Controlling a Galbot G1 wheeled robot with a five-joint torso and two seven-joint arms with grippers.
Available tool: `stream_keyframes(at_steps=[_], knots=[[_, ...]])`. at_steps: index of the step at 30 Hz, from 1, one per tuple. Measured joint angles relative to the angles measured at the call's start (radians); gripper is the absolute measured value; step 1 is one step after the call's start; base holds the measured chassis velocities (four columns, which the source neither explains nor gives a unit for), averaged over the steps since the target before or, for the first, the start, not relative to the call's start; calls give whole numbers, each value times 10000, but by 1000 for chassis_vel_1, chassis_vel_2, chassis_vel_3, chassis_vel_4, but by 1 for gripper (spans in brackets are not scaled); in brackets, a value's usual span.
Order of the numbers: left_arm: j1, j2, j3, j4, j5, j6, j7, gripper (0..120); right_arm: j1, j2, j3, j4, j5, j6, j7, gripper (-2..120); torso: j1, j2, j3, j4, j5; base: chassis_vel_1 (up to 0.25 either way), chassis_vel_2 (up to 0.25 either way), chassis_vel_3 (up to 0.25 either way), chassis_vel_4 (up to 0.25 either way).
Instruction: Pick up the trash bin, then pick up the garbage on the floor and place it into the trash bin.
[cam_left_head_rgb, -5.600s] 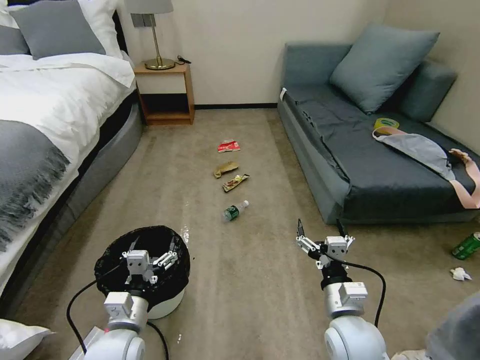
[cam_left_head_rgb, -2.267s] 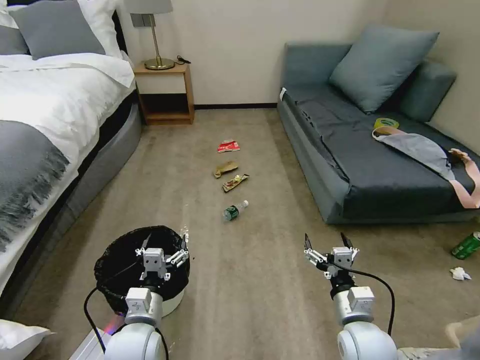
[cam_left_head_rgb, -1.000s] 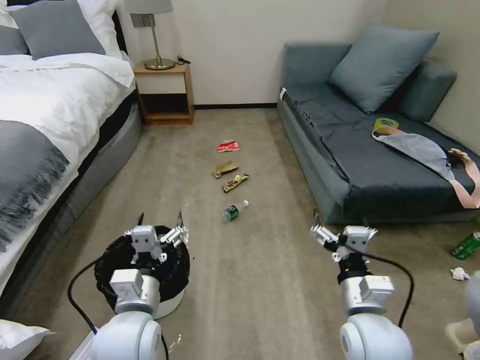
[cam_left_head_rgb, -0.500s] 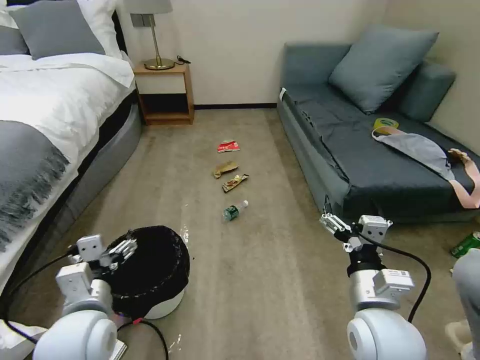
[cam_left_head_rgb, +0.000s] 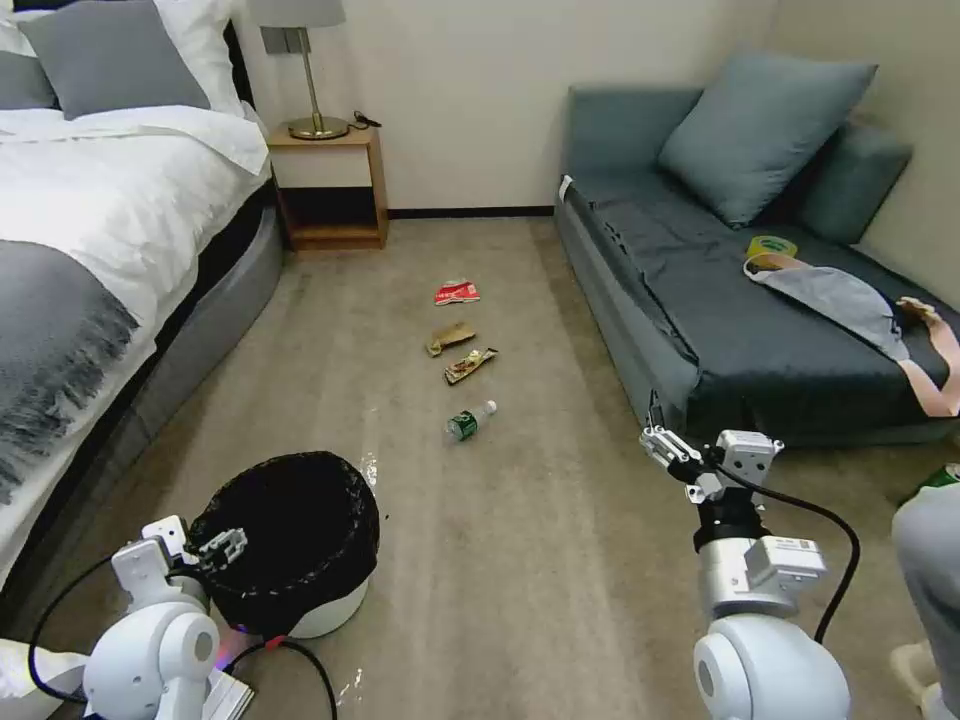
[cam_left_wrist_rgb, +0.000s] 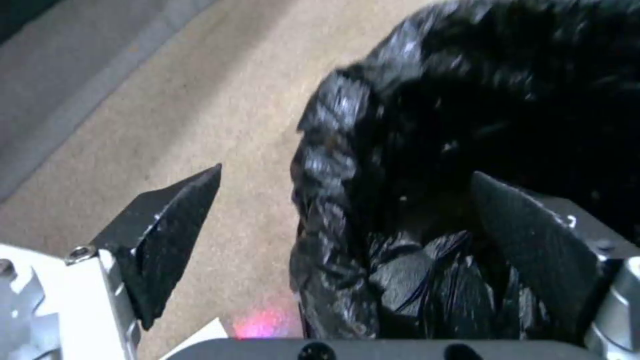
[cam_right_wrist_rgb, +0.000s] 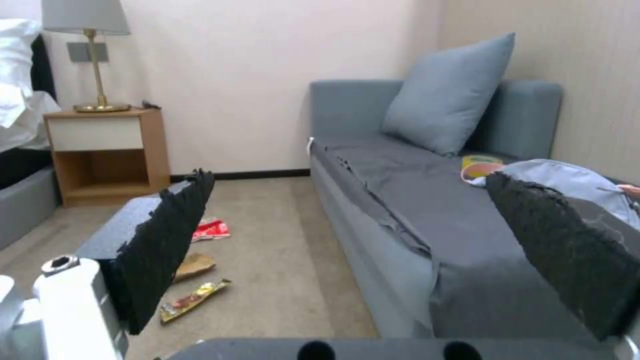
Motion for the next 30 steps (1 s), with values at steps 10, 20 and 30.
stream_keyframes(at_steps=[10, 20, 30], knots=[[-75, -152, 31, 615, -85, -47, -174, 100, 51, 13, 8, -111, -28, 78, -3, 100, 0, 0, 0, 0, 0, 0, 0, 0, 0], [-100, -265, -33, 906, -559, -79, -361, 88, 92, -3, 8, -194, -52, 172, -9, 100, 0, 0, 0, 3, -5, 0, 0, 0, 0], [-140, -299, -30, 889, -734, -119, -368, 52, 90, -27, 29, -199, -59, 228, -1, 100, 0, 0, -1, 1, 2, 0, 0, 0, 0]])
